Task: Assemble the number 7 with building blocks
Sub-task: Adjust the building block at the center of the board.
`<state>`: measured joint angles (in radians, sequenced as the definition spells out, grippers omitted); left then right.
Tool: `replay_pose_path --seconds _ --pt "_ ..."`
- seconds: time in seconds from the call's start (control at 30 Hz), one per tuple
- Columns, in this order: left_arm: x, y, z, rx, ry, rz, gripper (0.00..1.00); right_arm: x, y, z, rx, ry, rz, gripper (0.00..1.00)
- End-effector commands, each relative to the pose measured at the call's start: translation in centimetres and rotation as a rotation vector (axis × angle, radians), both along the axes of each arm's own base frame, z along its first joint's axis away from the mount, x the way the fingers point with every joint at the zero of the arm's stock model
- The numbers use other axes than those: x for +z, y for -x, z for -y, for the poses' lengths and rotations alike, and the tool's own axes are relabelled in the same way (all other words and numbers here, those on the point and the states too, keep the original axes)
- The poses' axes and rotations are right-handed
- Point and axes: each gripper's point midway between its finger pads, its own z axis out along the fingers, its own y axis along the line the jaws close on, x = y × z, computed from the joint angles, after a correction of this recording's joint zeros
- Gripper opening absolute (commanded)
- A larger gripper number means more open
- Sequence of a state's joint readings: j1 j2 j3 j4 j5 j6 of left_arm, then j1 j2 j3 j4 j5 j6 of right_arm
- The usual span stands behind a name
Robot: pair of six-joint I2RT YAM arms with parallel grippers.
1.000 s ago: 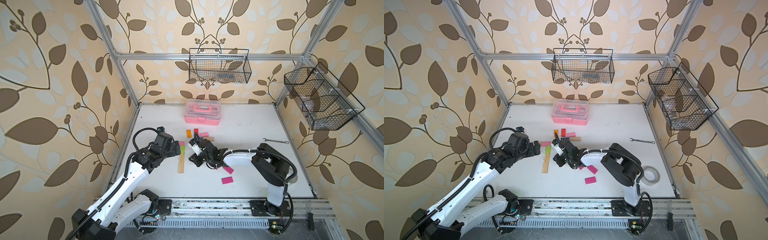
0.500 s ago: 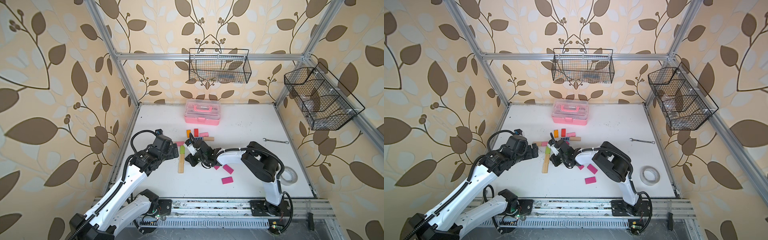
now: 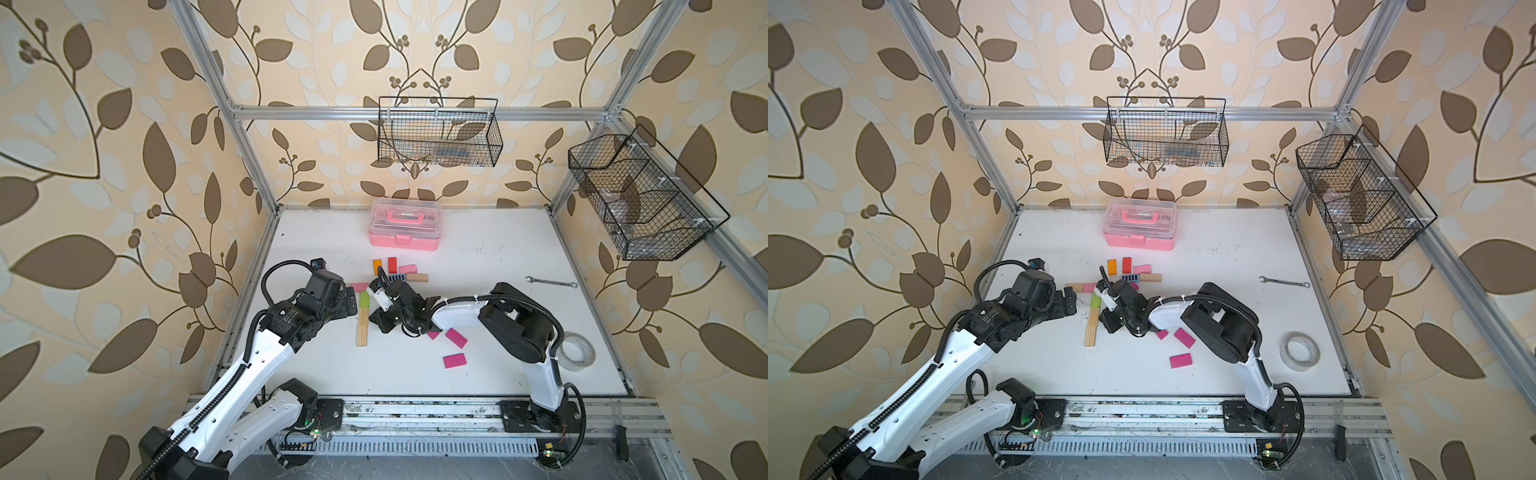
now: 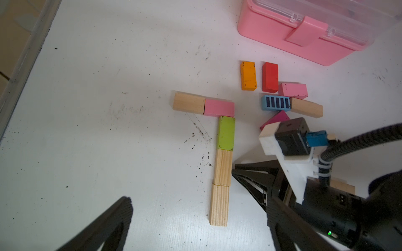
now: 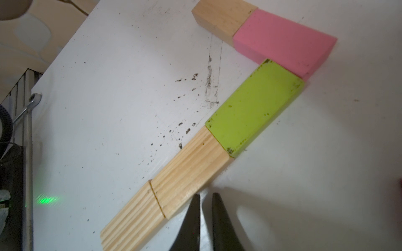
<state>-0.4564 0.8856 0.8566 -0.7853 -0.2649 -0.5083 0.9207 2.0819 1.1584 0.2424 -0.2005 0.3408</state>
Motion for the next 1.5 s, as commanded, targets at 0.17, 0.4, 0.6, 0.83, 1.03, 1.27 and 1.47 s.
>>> replay_pose_path --seconds 0.17,0.4,0.6,0.83,1.03,1.27,1.47 --pt "0.1 0.1 -0.6 0.031 0.002 0.008 0.99 -1.0 0.2 -0.6 0.011 0.001 -0.021 0.14" --pt "0.1 0.1 -0.6 0.032 0.000 0.006 0.99 -0.6 0.1 -0.2 0.002 0.002 -0.011 0.14" --pt "0.0 0.0 -0.5 0.027 -0.001 0.003 0.99 0.7 -0.7 1.2 -0.023 -0.004 0.010 0.14" --pt "0.0 -0.6 0.2 -0.001 0.006 -0.001 0.99 3.9 -2.2 5.2 -0.086 0.010 0.069 0.18" --pt "-0.6 -1.9 2.3 -0.062 0.059 -0.012 0.99 5.7 -3.9 11.4 -0.222 0.074 0.106 0.35" --pt "-1.4 -4.1 5.6 -0.160 0.131 -0.032 0.99 6.1 -4.3 17.6 -0.326 0.135 0.091 0.58" --pt "-2.2 -5.3 5.9 -0.132 0.120 -0.062 0.99 5.5 -3.4 16.8 -0.249 0.167 0.083 0.59"
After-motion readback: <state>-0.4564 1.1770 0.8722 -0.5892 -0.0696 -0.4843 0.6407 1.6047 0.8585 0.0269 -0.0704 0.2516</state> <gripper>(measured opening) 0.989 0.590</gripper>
